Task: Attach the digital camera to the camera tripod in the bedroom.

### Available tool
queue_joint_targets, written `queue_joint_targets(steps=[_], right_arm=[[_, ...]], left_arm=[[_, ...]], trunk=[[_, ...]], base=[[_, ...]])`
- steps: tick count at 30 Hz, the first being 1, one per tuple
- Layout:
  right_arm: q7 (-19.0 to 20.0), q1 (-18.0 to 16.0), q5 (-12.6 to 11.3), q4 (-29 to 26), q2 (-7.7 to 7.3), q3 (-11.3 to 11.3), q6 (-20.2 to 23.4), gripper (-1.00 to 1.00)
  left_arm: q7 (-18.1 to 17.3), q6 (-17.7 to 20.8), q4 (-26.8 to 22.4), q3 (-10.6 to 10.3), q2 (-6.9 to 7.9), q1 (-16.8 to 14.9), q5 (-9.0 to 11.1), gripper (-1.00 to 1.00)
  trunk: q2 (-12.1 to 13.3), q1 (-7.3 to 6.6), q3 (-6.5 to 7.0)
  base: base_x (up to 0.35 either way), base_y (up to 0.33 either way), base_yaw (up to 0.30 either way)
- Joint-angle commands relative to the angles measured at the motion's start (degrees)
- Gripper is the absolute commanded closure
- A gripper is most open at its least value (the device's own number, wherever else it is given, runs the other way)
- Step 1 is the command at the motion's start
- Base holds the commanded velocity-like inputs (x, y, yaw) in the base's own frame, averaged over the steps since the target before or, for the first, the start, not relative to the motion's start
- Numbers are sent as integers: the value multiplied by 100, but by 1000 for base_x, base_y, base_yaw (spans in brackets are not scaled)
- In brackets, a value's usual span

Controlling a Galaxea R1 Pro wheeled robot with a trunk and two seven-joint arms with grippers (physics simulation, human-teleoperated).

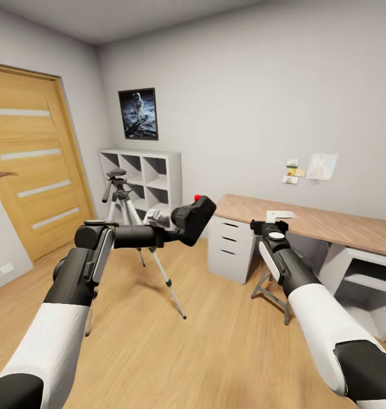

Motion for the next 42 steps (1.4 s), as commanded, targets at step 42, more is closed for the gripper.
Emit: queue_joint_targets(steps=[42], right_arm=[[-51, -3, -38, -10, -11, 37, 35, -100]], left_arm=[[-67, 53, 18, 0, 7, -8, 23, 100]], trunk=[[874, -481, 384]], base=[[0, 0, 145]])
